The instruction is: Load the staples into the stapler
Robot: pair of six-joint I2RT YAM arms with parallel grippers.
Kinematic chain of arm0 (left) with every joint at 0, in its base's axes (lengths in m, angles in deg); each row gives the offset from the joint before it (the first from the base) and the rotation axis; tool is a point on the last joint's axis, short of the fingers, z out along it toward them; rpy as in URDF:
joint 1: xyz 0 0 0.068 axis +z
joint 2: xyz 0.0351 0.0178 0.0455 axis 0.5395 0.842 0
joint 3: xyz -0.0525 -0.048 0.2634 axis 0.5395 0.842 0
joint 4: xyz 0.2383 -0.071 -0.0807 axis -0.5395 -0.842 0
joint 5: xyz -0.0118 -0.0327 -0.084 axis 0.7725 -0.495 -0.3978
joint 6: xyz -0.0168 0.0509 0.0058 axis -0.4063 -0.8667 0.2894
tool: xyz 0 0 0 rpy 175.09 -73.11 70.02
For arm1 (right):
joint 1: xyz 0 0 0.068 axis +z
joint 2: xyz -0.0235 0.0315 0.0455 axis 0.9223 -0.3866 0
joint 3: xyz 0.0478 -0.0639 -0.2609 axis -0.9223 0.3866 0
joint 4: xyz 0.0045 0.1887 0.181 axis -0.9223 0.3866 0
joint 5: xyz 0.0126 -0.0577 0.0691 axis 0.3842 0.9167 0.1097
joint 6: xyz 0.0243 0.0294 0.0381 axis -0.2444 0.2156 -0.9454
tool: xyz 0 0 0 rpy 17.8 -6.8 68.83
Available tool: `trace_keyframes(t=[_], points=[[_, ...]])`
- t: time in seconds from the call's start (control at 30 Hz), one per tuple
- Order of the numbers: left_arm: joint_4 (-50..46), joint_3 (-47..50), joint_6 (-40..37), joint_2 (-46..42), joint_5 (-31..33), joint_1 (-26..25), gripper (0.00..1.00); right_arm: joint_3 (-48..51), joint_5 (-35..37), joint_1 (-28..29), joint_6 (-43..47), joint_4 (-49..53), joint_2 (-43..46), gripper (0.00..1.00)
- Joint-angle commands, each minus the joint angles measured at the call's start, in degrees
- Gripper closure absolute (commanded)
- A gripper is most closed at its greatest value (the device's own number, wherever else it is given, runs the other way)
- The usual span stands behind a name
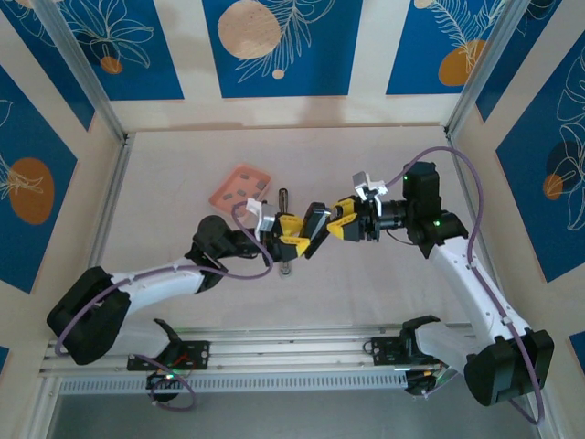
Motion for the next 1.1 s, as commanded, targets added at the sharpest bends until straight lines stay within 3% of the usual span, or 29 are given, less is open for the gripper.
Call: trace_keyframes(t=[0.0,0.17,0.33,0.57,0.87,1.0,1.07], points=[[-10.2,0.7,-7.2,-5.2,4.3,0.2,0.39,1.0,8.6,1.6,2.4,1.4,2.6,0.90],[-30.8,-1.6,-19.4,-11.9,6.0,0.2,0.36,1.0,16.9,7.6,10.1,6.2,2.4,0.92],[-41.0,-3.7,-26.1,-14.0,6.9,0.2,0.34,-0.8,24.4,15.2,15.8,10.0,0.4,0.93],[-41.8,-4.3,-26.6,-13.0,5.8,0.2,0.33,-3.7,27.5,21.1,20.4,14.3,-3.1,0.93],[-43.3,-6.3,-26.7,-11.3,-0.4,0.2,0.44,-6.0,27.5,22.4,21.6,14.6,-5.8,0.93],[-43.1,-6.5,-26.6,-10.7,-1.4,0.2,0.55,-6.4,27.0,22.5,21.5,13.9,-6.3,0.92],[-43.1,-6.6,-26.6,-10.5,-1.5,0.2,0.65,-6.6,26.8,22.5,21.6,14.2,-6.4,0.92]])
